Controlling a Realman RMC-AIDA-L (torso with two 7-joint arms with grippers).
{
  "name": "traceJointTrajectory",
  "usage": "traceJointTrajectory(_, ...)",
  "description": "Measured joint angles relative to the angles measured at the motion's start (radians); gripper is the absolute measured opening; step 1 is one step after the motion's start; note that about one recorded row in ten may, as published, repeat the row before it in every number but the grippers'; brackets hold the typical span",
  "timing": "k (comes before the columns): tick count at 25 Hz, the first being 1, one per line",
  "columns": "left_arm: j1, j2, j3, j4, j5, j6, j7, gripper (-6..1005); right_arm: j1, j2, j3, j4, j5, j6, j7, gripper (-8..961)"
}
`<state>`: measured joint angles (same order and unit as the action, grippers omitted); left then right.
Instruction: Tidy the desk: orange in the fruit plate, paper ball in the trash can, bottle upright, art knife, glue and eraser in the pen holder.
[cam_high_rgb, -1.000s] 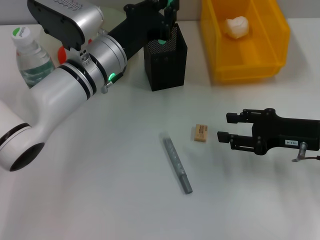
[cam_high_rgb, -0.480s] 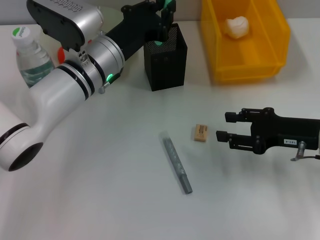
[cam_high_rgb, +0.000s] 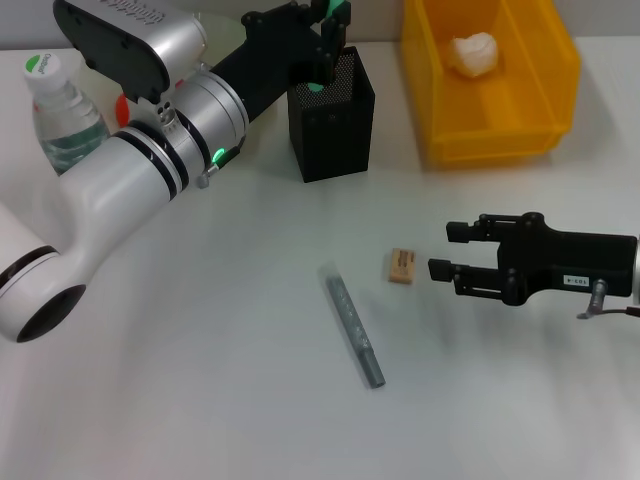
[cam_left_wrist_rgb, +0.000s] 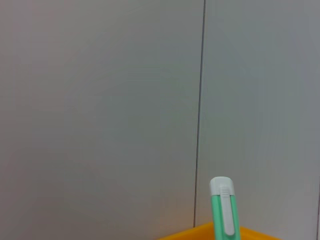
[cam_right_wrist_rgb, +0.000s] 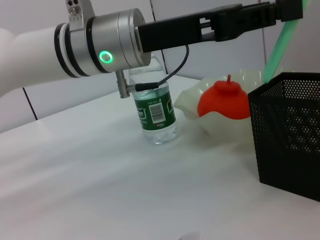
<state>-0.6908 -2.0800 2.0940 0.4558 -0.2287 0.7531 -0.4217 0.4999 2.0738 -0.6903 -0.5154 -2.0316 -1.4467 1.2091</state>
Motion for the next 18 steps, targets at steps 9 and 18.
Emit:
traceJointTrajectory(9,0.001,0.000,0.002,-0.001,0.000,0.004,0.001,299,0.005,0.000,0.000,0.001,-0.001,0.001,0.000,618)
traceJointTrajectory(18,0.003,0.000,0.006,0.000,0.000,0.013,0.002,458,0.008,0.000,0.000,0.002,-0.002,0.002,0.000,618)
